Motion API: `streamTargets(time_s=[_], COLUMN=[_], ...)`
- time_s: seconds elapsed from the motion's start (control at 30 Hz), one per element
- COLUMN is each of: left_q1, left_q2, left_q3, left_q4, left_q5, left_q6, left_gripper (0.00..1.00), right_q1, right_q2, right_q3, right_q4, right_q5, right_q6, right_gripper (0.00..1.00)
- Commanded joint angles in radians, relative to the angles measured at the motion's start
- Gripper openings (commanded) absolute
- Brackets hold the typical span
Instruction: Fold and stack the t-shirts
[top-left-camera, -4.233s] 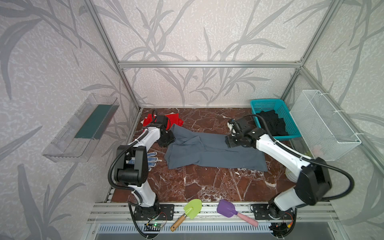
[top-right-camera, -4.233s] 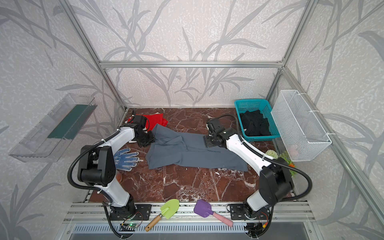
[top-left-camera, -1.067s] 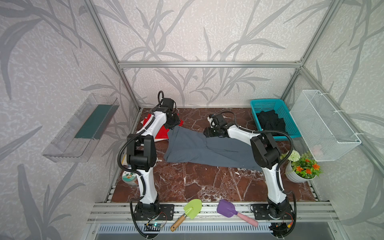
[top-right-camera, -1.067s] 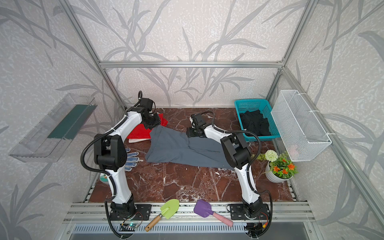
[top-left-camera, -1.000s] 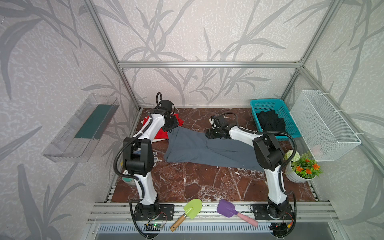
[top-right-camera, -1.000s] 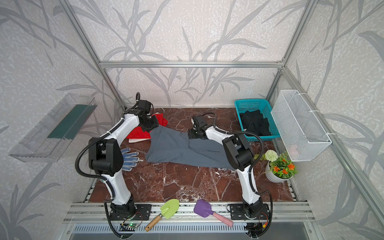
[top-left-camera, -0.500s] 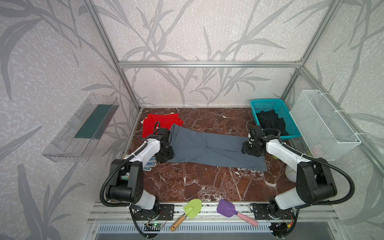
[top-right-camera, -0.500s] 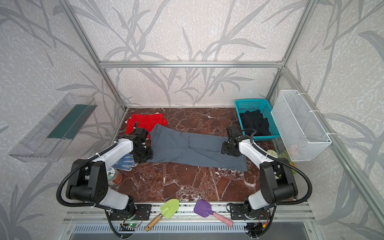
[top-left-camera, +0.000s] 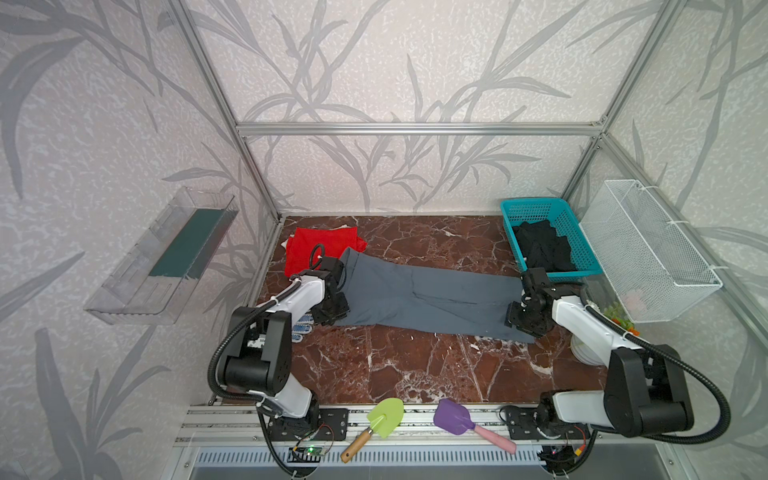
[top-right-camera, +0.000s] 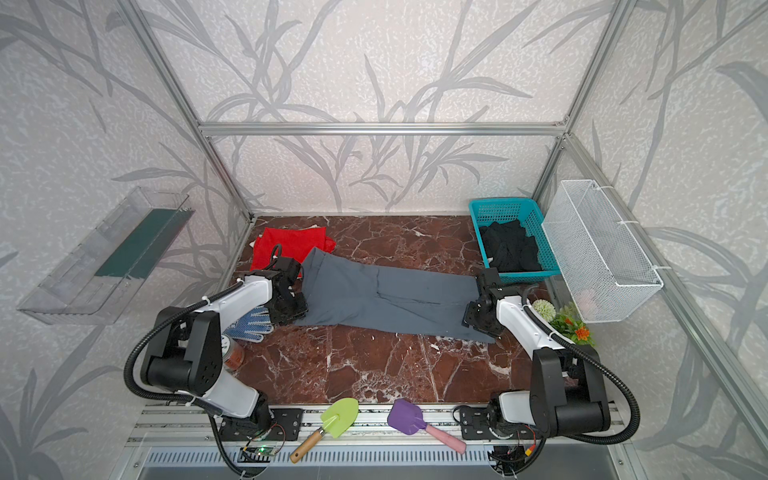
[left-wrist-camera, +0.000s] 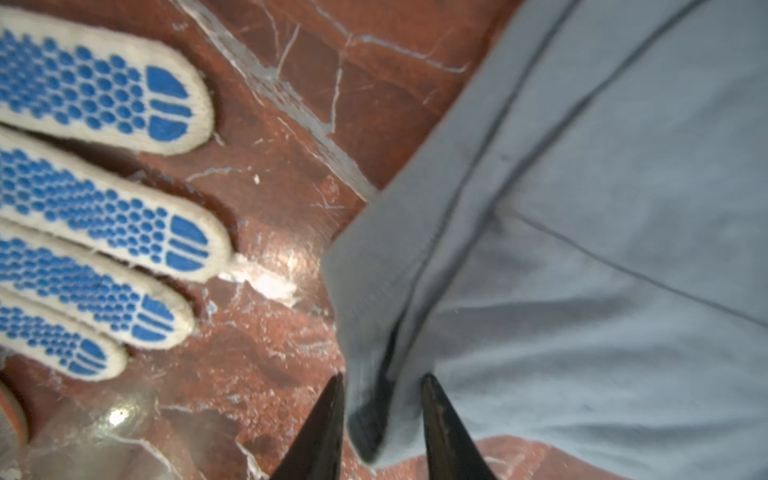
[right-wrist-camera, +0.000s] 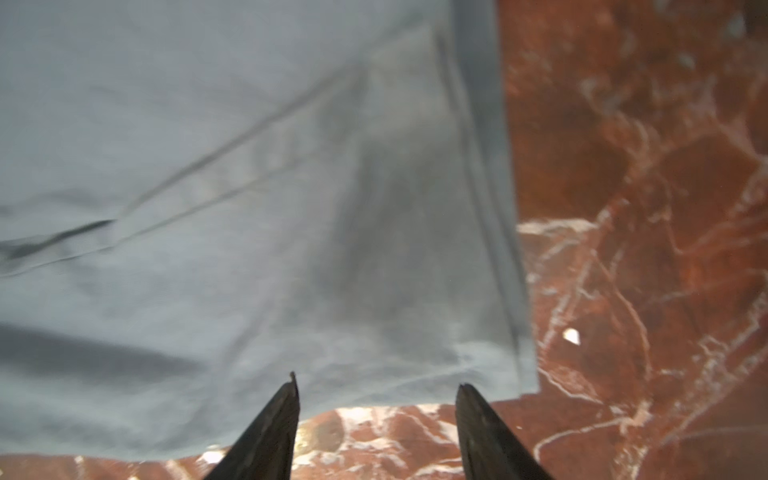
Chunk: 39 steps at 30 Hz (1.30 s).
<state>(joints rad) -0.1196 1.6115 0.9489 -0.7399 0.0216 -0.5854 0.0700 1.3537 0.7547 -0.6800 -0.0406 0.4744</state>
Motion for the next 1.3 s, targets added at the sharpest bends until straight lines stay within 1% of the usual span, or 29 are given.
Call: streamTargets(time_s=[0.0, 0.1, 0.17, 0.23, 0.33, 0.47, 0.53, 0.6, 0.67, 0.7, 0.73, 0.8, 0.87, 0.93, 0.97, 1.07, 1.13, 1.2, 1.27], left_q1=[0.023, 0.046, 0.062, 0.074, 0.097, 0.127, 0.134, 0.134, 0.134, 0.135, 0.133, 0.131, 0.121, 0.092, 0.066, -0.012, -0.070, -0.122, -0.149], left_q2=[0.049, 0.070, 0.076, 0.065, 0.032, 0.022, 0.024, -0.007, -0.074, -0.101, -0.123, -0.155, -0.159, -0.163, -0.163, -0.142, -0.121, -0.081, -0.025], left_q3=[0.018, 0.004, -0.005, -0.015, -0.026, -0.030, -0.018, -0.007, -0.004, 0.008, 0.020, 0.049, 0.080, 0.106, 0.116, 0.157, 0.176, 0.189, 0.206], left_q4=[-0.013, -0.013, -0.030, -0.039, -0.065, -0.060, -0.058, -0.053, -0.043, -0.054, -0.058, -0.066, -0.080, -0.089, -0.086, -0.103, -0.095, -0.055, -0.023], left_q5=[-0.034, -0.012, 0.004, 0.012, -0.026, -0.030, -0.033, -0.057, -0.098, -0.127, -0.144, -0.150, -0.137, -0.142, -0.154, -0.199, -0.214, -0.155, -0.086], left_q6=[-0.023, -0.039, -0.047, -0.055, -0.074, -0.079, -0.084, -0.096, -0.112, -0.117, -0.111, -0.088, -0.067, -0.054, -0.048, -0.060, -0.067, -0.067, -0.072], left_gripper=[0.19, 0.07, 0.00, 0.00, 0.00, 0.00, 0.02, 0.04, 0.07, 0.08, 0.11, 0.15, 0.19, 0.21, 0.22, 0.24, 0.24, 0.25, 0.28], right_q1=[-0.028, -0.039, -0.051, -0.061, -0.087, -0.125, -0.148, -0.151, -0.141, -0.129, -0.120, -0.102, -0.073, -0.021, 0.016, 0.117, 0.196, 0.264, 0.295], right_q2=[-0.009, 0.026, 0.067, 0.094, 0.112, 0.093, 0.090, 0.071, 0.017, -0.020, -0.053, -0.128, -0.168, -0.177, -0.164, -0.049, 0.059, 0.179, 0.280], right_q3=[-0.009, -0.021, -0.022, -0.024, -0.027, -0.019, -0.018, -0.006, 0.019, 0.037, 0.049, 0.064, 0.097, 0.129, 0.140, 0.202, 0.272, 0.340, 0.389], right_q4=[-0.004, 0.013, 0.013, -0.001, -0.037, -0.077, -0.086, -0.120, -0.176, -0.216, -0.246, -0.275, -0.302, -0.272, -0.225, -0.099, -0.059, -0.011, 0.035], right_q5=[-0.009, -0.005, -0.008, -0.004, 0.019, 0.052, 0.032, 0.038, 0.055, 0.081, 0.084, 0.054, 0.052, 0.034, 0.015, -0.073, -0.084, -0.096, -0.108], right_q6=[0.007, 0.007, 0.010, 0.015, 0.018, 0.001, -0.003, 0.007, 0.013, 0.017, 0.026, 0.031, 0.043, 0.037, 0.028, -0.003, -0.026, -0.050, -0.050], right_gripper=[0.61, 0.61, 0.57, 0.55, 0.55, 0.55, 0.55, 0.55, 0.55, 0.55, 0.56, 0.56, 0.56, 0.57, 0.58, 0.58, 0.58, 0.58, 0.58])
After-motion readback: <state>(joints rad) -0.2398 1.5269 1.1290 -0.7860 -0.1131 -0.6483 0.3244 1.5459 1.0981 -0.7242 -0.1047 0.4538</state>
